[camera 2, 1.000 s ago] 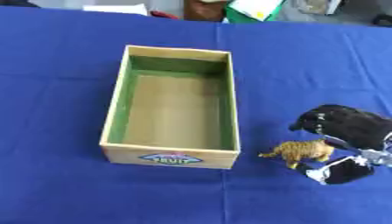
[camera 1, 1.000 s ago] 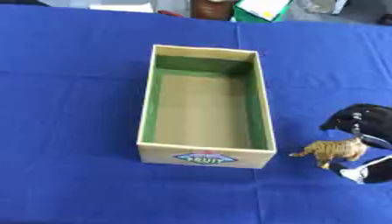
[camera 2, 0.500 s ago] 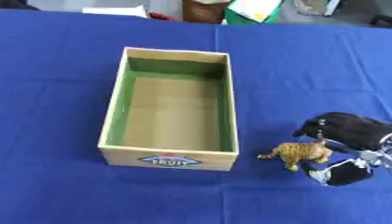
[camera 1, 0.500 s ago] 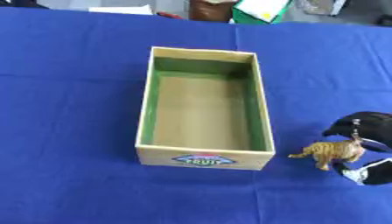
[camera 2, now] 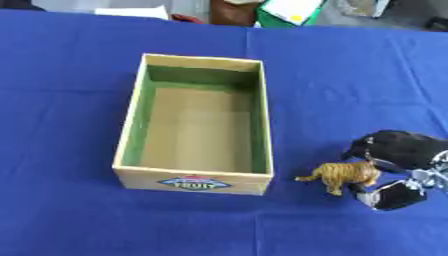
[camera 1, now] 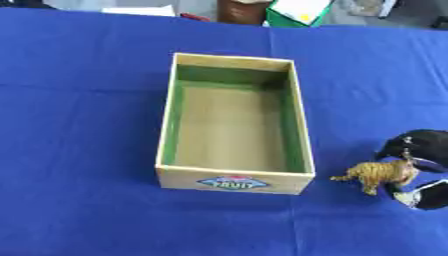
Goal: Pick up objects on the table and place them in the box.
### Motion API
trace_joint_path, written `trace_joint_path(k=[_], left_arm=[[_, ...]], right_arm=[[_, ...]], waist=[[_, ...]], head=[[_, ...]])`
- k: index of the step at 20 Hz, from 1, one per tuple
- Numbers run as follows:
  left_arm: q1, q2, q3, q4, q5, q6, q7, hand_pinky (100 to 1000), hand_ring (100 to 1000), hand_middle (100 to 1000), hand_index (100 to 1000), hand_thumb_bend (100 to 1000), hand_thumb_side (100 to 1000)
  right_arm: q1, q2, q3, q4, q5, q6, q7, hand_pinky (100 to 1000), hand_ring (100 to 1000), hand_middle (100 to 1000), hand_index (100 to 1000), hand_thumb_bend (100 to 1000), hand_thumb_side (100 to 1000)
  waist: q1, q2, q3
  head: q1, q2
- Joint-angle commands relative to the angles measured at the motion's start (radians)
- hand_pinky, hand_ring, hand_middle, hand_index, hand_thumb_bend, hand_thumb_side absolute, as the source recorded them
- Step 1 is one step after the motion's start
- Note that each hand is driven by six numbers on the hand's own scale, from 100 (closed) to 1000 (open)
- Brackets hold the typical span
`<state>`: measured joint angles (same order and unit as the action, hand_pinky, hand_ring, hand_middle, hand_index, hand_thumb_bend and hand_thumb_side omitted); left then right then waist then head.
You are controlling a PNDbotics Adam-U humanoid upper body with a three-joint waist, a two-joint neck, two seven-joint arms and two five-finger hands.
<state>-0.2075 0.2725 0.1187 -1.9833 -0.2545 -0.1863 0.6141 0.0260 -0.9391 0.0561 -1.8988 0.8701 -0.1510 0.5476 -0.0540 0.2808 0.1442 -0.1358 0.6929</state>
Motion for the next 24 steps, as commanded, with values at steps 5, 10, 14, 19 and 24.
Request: trace_joint_path(k=[5,10,14,19,24], left_arm=[[-0.012,0.01,-0.002,-0.017,0.001,-0.001,-0.006,493,555,530,678,100,462],[-0.013,0.01,-0.003,-0.017,0.0,-0.001,-0.01,493,556,531,679,100,460],[-0.014,0.009,-0.004,-0.017,-0.001,0.0,-0.015,493,556,531,679,100,458],[-0.015,0.01,-0.004,-0.017,-0.002,0.0,-0.017,493,556,532,680,100,454],[-0.016,0.01,-0.003,-0.017,-0.003,0.0,-0.018,493,557,532,682,100,448]], right_arm=[[-0.022,-0.028,-0.017,-0.027,-0.017,0.01,-0.103,852,772,470,586,100,558],[-0.025,-0.027,-0.022,-0.049,-0.021,0.059,-0.178,779,647,317,456,100,519],[-0.022,-0.026,-0.011,-0.04,-0.055,0.095,-0.24,743,586,269,407,100,528],[-0.038,-0.034,-0.014,-0.048,-0.089,0.13,-0.32,718,549,239,369,100,521],[-0.058,-0.046,-0.019,-0.052,-0.093,0.158,-0.395,717,540,238,363,100,474]], waist=[[0.004,-0.013,0.002],[0.004,-0.013,0.003],[0.003,-0.011,0.006],[0.002,-0.012,0.008],[0.001,-0.014,0.01]], head=[[-0.004,-0.006],[-0.004,-0.006],[-0.004,-0.006],[-0.006,-0.008],[-0.006,-0.009]])
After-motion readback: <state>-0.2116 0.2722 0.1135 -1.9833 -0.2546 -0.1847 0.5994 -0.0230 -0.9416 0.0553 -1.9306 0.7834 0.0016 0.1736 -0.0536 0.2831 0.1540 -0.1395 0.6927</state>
